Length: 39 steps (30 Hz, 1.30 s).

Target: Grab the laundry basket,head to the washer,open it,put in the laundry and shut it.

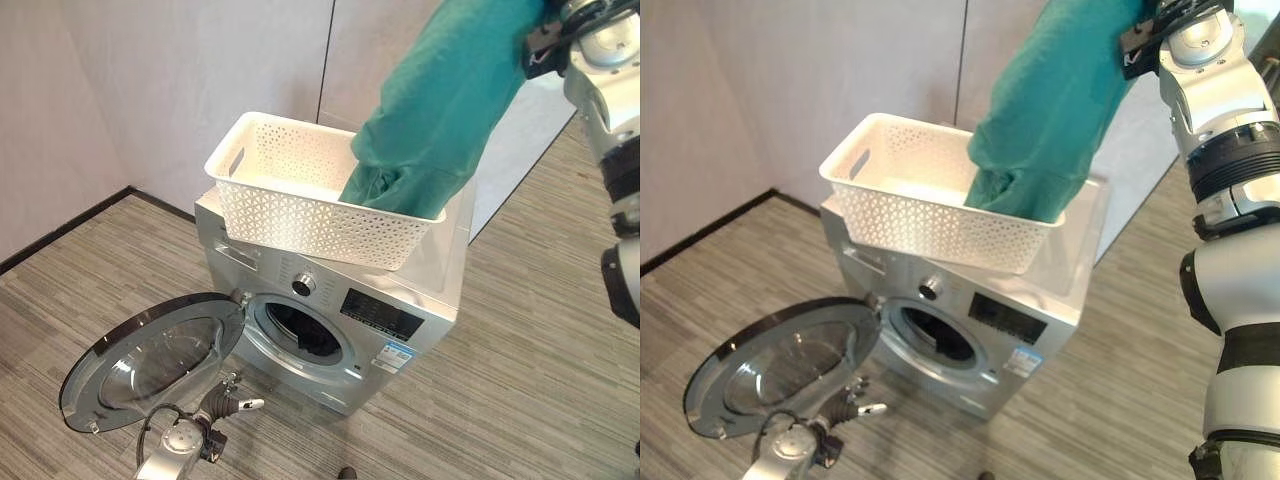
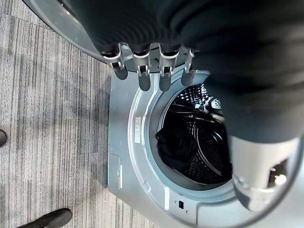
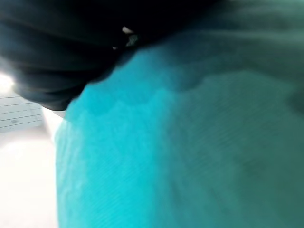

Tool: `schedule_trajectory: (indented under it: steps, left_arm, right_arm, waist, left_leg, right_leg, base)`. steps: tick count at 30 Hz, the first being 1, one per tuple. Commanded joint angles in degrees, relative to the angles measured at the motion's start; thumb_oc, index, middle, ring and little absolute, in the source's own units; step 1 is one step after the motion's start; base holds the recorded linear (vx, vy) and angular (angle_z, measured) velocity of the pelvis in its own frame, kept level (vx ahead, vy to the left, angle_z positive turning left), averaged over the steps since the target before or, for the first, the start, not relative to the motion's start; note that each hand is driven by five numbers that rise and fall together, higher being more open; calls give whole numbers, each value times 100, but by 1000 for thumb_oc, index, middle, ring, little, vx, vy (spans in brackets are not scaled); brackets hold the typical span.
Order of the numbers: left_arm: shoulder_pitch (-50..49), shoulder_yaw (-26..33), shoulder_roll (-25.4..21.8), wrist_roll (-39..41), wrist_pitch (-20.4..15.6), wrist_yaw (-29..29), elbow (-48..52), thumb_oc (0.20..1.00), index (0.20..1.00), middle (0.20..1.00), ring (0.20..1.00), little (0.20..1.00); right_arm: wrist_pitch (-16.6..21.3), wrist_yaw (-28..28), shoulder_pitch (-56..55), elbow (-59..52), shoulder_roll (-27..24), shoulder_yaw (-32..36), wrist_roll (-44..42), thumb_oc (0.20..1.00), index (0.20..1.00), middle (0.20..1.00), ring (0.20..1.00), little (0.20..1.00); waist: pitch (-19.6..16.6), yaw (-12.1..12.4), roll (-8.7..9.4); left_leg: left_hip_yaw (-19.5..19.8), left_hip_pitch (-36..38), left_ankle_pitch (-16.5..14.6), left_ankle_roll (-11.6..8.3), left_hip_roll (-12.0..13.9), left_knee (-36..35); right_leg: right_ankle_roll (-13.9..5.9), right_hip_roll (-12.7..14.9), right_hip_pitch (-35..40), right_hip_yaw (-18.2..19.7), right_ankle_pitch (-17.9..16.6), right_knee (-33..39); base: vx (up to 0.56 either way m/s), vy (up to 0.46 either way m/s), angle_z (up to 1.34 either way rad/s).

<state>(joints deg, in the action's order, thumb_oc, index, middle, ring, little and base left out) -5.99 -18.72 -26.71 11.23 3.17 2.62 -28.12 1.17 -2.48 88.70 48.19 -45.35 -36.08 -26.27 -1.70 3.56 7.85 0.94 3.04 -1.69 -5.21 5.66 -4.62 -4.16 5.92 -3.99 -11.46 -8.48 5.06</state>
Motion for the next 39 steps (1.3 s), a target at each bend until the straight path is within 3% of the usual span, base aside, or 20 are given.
schedule_trajectory:
  steps: [1,14,21,24,29,34,39]
  left_arm:
    - [340,-12,-222,128,-389,-94,105,1000,1000,1000,1000,1000]
    - [387,8,-183,75,-436,-262,-115,1000,1000,1000,1000,1000]
    - [360,28,-139,-1,-465,-358,-303,1000,1000,1000,1000,1000]
    - [356,74,-57,-59,-465,-464,-377,1000,1000,1000,1000,1000]
    - [293,123,40,-75,-459,-557,-388,1000,1000,1000,1000,1000]
    - [261,152,114,-55,-426,-585,-337,1000,1000,1000,1000,1000]
    - [165,281,246,25,-421,-626,-157,1000,1000,1000,1000,1000]
  right_arm:
    - [490,-371,607,-137,-271,224,-259,200,200,200,200,200]
    - [924,-875,851,-753,-531,606,-770,200,200,200,200,200]
    - [1343,-1154,848,-1455,-724,918,-1071,200,200,200,200,200]
    - [1695,-1255,306,-2241,-754,1545,-1347,200,200,200,200,200]
    - [1842,-1245,-727,-3525,-444,2179,-1246,200,200,200,200,200]
    - [1839,-1144,-1393,-4268,-222,2484,-1144,200,200,200,200,200]
    - [1469,-695,-2758,-5197,159,2650,-978,200,200,200,200,200]
  waist:
    - [-90,84,126]
    - [-197,5,128]
    - [-240,-30,121]
    - [-224,-40,124]
    - [-189,-29,186]
    - [-146,-21,193]
    - [-80,-72,158]
  left_leg:
    - [196,63,-804,519,-207,378]
    - [152,115,-831,538,-246,377]
    - [127,120,-846,563,-292,390]
    - [112,114,-868,585,-325,419]
    - [39,131,-884,613,-316,421]
    - [7,130,-883,618,-315,416]
    - [-43,140,-893,639,-315,448]
  right_leg:
    - [-428,506,39,-85,495,-309]
    - [-473,530,56,-30,416,-260]
    - [-501,548,58,10,366,-229]
    - [-521,569,43,29,336,-220]
    - [-519,552,23,91,301,-215]
    - [-506,539,12,130,296,-203]
    - [-490,537,-19,198,304,-233]
  base:
    - [0,0,0]
    - [-7,6,-2]
    - [-6,8,-1]
    - [-13,24,-2]
    - [-10,1,-5]
    - [-5,-1,-11]
    - [0,0,0]
